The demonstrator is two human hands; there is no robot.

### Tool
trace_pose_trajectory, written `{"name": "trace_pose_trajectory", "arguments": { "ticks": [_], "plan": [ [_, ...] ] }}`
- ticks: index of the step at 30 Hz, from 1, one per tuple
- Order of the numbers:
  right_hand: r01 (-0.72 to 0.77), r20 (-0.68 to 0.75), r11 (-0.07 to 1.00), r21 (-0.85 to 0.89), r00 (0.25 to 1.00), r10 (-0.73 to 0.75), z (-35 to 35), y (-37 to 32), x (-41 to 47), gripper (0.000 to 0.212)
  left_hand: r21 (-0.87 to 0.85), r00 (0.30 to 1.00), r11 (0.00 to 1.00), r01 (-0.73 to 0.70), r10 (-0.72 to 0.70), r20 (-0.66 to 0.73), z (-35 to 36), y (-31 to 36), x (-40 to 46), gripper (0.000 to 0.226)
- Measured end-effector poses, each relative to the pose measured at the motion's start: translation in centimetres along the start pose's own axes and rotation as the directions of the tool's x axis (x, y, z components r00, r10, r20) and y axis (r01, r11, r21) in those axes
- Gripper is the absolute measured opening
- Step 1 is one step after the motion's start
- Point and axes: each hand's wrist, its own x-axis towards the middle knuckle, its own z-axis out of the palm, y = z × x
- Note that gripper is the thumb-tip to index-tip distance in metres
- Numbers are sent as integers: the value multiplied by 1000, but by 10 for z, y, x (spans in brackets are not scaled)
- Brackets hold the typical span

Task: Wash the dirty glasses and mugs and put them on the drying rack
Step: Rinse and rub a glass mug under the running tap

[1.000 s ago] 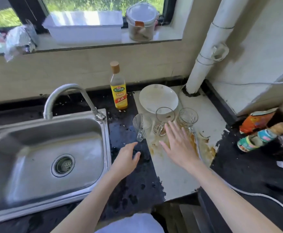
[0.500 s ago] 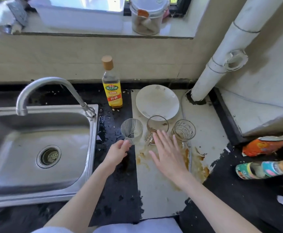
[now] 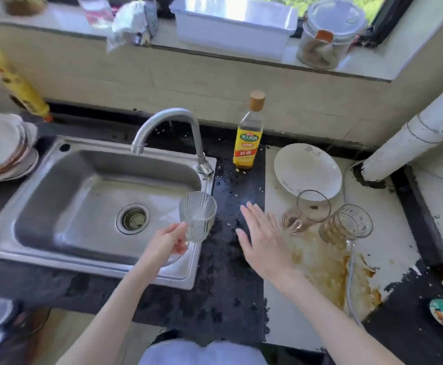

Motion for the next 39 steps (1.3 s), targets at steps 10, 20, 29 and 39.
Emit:
{"name": "trace_pose_trajectory", "arguments": {
  "ticks": [10,20,29,39],
  "plan": [
    [-114,18,993,3,993,114,61,-93,50,53,280,991,951,-134,130,32,-130,-7,17,37],
    [-355,54,901,248,934,353,74,-117,112,56,380,974,903,-203,146,173,-158,-13,64,38],
    [-549,125,783,292,834,538,65,-70,202,60,392,968,895,-213,139,209,-150,13,123,37],
    [-380,68,893,-242,911,406,123,-83,185,62,433,970,881,-192,103,220,-152,11,146,36]
  ]
}}
